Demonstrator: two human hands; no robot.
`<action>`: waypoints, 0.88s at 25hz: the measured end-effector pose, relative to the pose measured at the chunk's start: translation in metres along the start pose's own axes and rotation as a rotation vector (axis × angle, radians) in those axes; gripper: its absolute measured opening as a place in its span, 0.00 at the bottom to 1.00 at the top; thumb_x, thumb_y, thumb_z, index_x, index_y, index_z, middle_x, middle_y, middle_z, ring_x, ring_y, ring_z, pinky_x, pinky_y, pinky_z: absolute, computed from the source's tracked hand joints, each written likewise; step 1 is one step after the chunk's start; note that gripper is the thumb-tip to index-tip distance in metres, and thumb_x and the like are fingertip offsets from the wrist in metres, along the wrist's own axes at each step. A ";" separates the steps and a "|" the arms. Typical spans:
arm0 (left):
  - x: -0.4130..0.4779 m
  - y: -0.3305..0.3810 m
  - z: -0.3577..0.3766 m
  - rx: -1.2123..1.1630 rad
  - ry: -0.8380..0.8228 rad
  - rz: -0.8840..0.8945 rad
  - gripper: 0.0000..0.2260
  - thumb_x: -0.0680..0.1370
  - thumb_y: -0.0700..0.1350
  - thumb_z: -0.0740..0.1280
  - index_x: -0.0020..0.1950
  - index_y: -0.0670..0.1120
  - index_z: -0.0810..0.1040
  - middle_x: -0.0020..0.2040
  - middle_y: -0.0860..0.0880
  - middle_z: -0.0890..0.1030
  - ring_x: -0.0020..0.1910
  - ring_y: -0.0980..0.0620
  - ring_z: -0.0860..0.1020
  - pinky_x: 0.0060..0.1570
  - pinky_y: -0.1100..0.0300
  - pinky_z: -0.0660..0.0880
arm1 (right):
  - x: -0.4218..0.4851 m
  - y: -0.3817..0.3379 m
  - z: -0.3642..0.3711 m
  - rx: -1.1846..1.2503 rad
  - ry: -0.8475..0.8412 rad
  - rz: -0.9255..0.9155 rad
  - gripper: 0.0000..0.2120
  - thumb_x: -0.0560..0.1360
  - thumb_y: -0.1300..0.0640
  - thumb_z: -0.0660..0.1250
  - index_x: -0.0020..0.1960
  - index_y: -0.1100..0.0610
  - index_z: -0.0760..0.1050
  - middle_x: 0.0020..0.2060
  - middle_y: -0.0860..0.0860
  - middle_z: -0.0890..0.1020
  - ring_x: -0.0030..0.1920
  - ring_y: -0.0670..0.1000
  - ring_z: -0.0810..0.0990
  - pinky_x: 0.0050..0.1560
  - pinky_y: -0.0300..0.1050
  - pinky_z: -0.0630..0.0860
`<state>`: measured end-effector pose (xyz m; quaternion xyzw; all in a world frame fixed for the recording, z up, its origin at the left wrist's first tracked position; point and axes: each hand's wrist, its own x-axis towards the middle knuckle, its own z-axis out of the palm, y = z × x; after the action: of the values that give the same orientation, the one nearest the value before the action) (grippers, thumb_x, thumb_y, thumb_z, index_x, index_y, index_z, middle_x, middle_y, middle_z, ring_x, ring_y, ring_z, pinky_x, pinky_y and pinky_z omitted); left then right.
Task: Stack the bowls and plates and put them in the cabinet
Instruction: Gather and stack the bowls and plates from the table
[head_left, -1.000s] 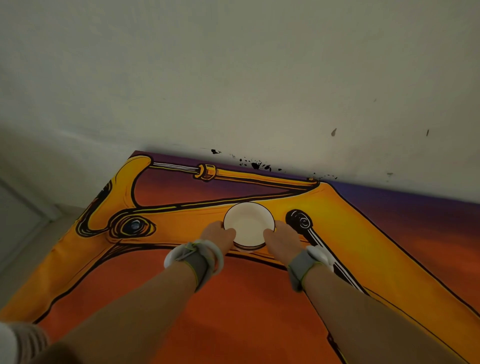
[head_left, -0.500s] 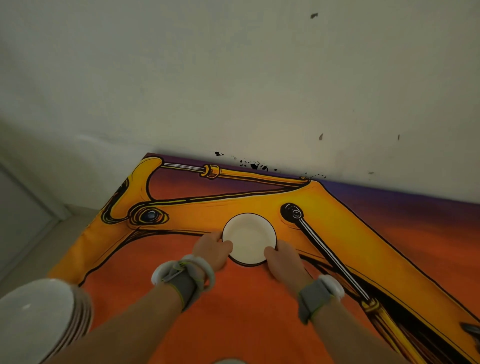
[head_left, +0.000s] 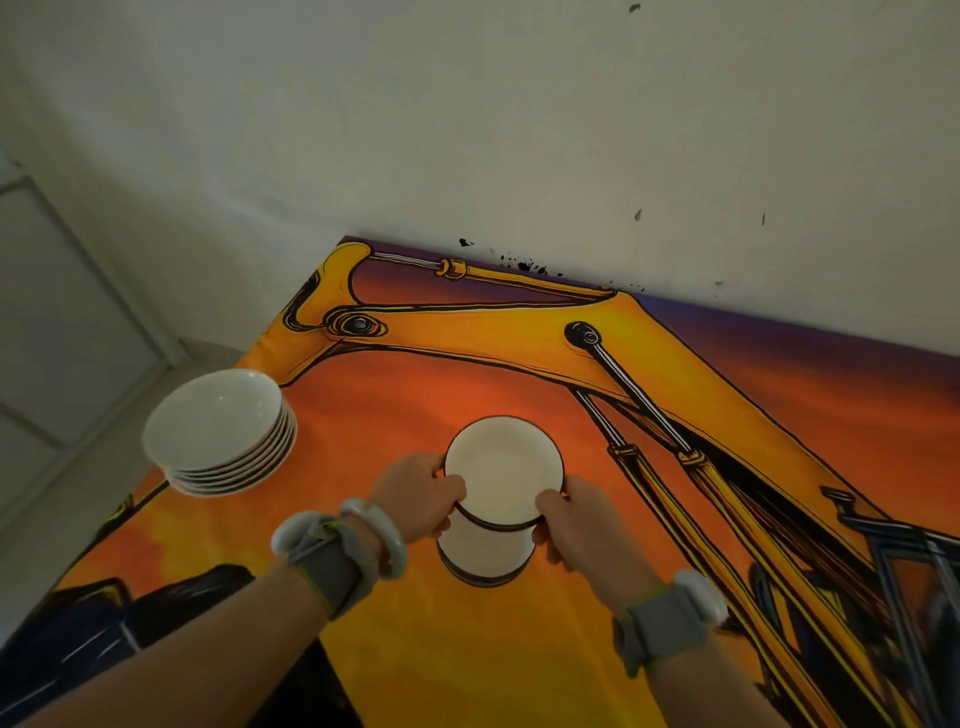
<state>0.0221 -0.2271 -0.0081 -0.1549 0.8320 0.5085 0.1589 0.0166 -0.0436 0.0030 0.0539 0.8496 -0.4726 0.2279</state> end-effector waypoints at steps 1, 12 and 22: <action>0.001 -0.008 0.004 -0.009 -0.006 -0.018 0.04 0.74 0.38 0.62 0.42 0.44 0.76 0.32 0.45 0.76 0.27 0.48 0.74 0.30 0.58 0.73 | -0.002 0.006 0.004 0.011 -0.008 0.010 0.06 0.76 0.60 0.57 0.47 0.56 0.72 0.32 0.55 0.79 0.26 0.49 0.70 0.24 0.40 0.65; -0.009 -0.048 0.024 -0.077 0.021 -0.105 0.06 0.74 0.35 0.59 0.44 0.43 0.75 0.33 0.43 0.72 0.27 0.46 0.70 0.28 0.58 0.70 | -0.011 0.032 0.033 -0.022 -0.079 -0.029 0.09 0.79 0.62 0.53 0.50 0.57 0.72 0.34 0.59 0.74 0.26 0.52 0.67 0.27 0.45 0.63; -0.001 -0.052 0.033 -0.124 0.033 -0.129 0.08 0.74 0.34 0.58 0.49 0.41 0.75 0.35 0.41 0.70 0.29 0.47 0.67 0.29 0.56 0.66 | 0.000 0.040 0.032 -0.036 -0.103 -0.030 0.11 0.78 0.63 0.53 0.57 0.52 0.67 0.33 0.59 0.75 0.26 0.52 0.68 0.25 0.44 0.64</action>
<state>0.0480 -0.2196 -0.0635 -0.2264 0.7896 0.5452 0.1676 0.0392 -0.0486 -0.0425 0.0129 0.8458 -0.4627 0.2653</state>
